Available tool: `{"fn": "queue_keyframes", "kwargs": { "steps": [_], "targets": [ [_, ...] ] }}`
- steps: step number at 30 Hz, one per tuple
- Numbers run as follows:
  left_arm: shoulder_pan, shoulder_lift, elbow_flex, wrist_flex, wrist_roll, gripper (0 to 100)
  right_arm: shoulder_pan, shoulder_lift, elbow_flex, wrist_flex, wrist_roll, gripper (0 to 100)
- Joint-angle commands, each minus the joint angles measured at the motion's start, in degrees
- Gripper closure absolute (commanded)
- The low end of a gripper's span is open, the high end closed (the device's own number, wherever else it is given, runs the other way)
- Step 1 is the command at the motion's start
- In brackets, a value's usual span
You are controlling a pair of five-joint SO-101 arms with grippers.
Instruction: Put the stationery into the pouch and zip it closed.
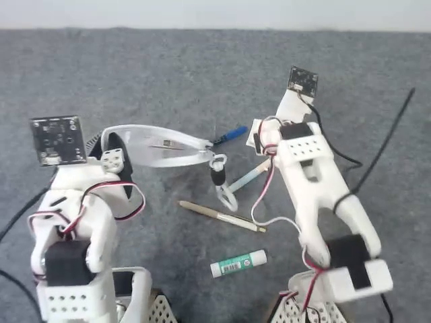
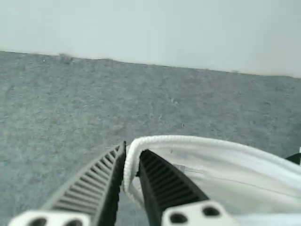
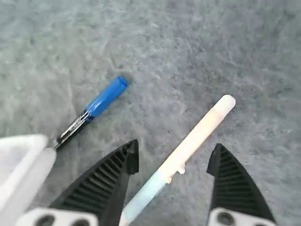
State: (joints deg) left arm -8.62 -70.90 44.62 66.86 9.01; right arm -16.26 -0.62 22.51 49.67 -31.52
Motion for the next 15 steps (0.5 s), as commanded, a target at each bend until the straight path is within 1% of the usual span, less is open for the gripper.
{"fn": "queue_keyframes", "kwargs": {
  "steps": [1, 6, 9, 15],
  "targets": [
    [-1.67, -0.44, 0.84, -2.55, 0.97, 99, 1.8, 2.59, -6.15, 1.45, -2.81, 77.9],
    [-1.76, -0.44, 4.7, -5.89, 0.97, 99, 4.88, 8.31, -11.25, 3.38, -3.25, 84.6],
    [-1.76, -0.53, 4.7, -5.8, 0.97, 99, 6.11, 11.56, -14.24, 5.14, -3.25, 84.6],
    [-1.76, -0.53, 4.88, -5.54, 0.97, 99, 6.37, 18.15, -22.59, 14.2, -3.34, 84.6]
  ]
}}
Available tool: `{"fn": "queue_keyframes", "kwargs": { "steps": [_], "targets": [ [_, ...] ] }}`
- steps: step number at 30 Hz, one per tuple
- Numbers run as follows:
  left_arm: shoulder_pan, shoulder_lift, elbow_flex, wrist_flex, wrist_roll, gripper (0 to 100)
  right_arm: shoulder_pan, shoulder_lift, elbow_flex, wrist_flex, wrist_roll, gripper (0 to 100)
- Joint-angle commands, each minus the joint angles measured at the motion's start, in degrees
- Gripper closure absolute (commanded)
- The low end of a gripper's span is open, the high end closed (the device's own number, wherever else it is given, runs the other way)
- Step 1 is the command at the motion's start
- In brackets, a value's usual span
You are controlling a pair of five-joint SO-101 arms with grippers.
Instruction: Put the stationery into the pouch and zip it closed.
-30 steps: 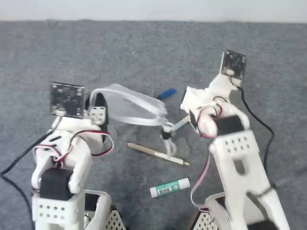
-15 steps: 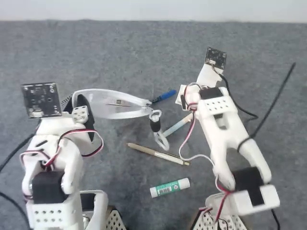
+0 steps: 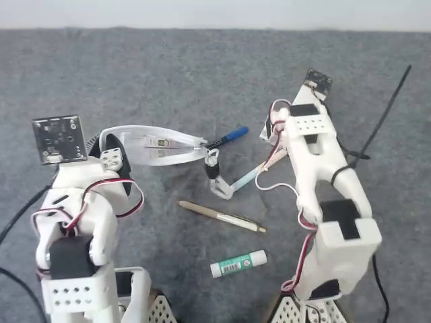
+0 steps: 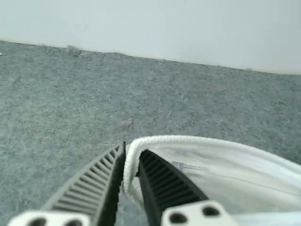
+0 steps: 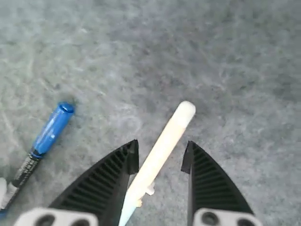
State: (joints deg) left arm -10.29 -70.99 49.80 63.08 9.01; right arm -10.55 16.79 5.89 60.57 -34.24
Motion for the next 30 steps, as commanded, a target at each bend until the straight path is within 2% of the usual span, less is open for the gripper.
{"fn": "queue_keyframes", "kwargs": {
  "steps": [1, 5, 14, 23, 25, 29, 30],
  "targets": [
    [-0.09, -0.44, -0.31, -1.76, 0.97, 99, 1.27, 1.98, -7.12, 3.74, -0.62, 84.6],
    [-0.09, -0.44, -0.22, -1.67, 0.97, 99, 3.47, 7.08, -12.22, 4.35, -3.25, 84.6],
    [-0.09, -0.44, -0.22, -1.67, 0.97, 99, 3.56, 17.1, -21.01, 5.93, -3.6, 85.0],
    [-0.09, -0.44, 0.92, -1.67, 0.97, 99, 1.89, 19.74, -22.33, 8.31, -3.6, 85.2],
    [-0.09, -0.44, 0.92, -1.67, 0.97, 99, 1.89, 19.91, -22.33, 8.31, -3.43, 87.7],
    [-0.09, -0.44, 1.01, -1.67, 0.97, 99, 2.15, 19.74, -23.12, 7.34, -1.58, 99.5],
    [-0.09, -0.44, 1.1, -1.67, 0.97, 99, 2.15, 19.74, -23.56, 7.6, -0.35, 99.3]
  ]
}}
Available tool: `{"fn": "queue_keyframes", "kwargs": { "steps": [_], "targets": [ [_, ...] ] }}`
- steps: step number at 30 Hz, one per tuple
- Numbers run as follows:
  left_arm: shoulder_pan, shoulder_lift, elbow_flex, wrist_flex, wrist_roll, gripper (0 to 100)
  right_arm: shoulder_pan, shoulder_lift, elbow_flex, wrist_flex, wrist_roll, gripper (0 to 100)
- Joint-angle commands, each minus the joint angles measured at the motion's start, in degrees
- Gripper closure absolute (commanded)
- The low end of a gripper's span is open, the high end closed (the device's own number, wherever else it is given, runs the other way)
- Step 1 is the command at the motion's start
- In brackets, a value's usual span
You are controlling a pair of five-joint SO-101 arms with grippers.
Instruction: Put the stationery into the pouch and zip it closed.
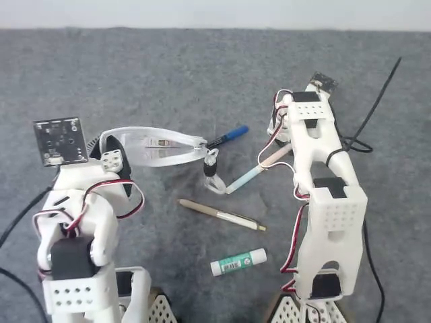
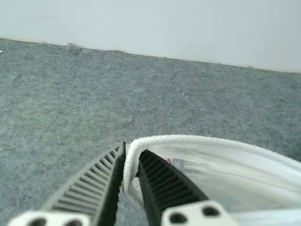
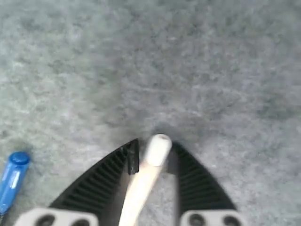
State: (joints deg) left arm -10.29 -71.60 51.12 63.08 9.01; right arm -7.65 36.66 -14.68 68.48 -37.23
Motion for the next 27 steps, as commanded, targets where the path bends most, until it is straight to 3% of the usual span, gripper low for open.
{"fn": "queue_keyframes", "kwargs": {
  "steps": [1, 8, 15, 27],
  "targets": [
    [-0.09, 0.18, -0.22, -1.67, 0.97, 99, -0.75, -0.13, -3.08, -0.31, 3.43, 98.4],
    [-0.09, 0.18, 0.57, -2.02, 0.97, 99, -1.71, -4.79, -3.34, 3.47, 4.75, 99.2],
    [-0.09, 0.18, 0.57, -2.02, 0.97, 99, -4.53, -15.69, -2.99, 12.0, 16.79, 99.2],
    [-0.09, 0.18, 0.66, -2.02, 0.97, 99, -7.34, -26.86, -2.99, 22.37, 17.14, 99.2]
  ]
}}
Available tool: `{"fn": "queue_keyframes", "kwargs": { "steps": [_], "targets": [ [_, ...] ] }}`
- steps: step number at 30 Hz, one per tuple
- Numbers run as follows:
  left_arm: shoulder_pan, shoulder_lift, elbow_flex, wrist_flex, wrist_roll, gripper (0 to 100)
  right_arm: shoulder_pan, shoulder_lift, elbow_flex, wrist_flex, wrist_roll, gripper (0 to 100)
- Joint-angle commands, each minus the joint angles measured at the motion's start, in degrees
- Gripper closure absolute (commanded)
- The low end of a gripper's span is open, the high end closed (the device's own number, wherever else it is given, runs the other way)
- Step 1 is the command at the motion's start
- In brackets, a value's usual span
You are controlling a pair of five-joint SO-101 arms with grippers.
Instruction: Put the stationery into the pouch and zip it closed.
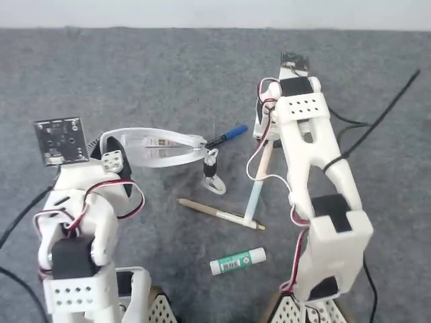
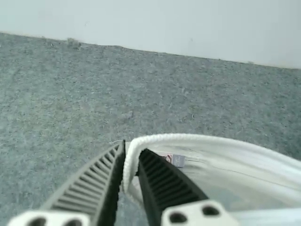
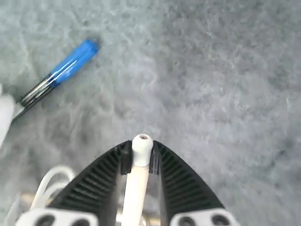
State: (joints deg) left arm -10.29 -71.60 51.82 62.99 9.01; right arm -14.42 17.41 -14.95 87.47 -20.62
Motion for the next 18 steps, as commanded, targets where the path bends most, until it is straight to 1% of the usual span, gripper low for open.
{"fn": "queue_keyframes", "kwargs": {
  "steps": [1, 7, 12, 18],
  "targets": [
    [-0.09, 0.18, -0.04, -1.93, 0.97, 99, -0.57, -9.01, -2.73, 4.53, 0.53, 99.2],
    [-0.09, 0.18, -0.04, -1.93, 0.97, 99, -0.57, -15.25, -2.64, 9.71, 0.79, 99.2],
    [-0.09, 0.18, -0.04, -1.93, 0.97, 99, -2.24, -19.74, -2.55, 14.02, 7.91, 99.2],
    [-0.09, 0.18, -0.04, -1.93, 0.97, 99, -3.12, -27.03, 3.96, 12.09, 8.44, 99.2]
  ]
}}
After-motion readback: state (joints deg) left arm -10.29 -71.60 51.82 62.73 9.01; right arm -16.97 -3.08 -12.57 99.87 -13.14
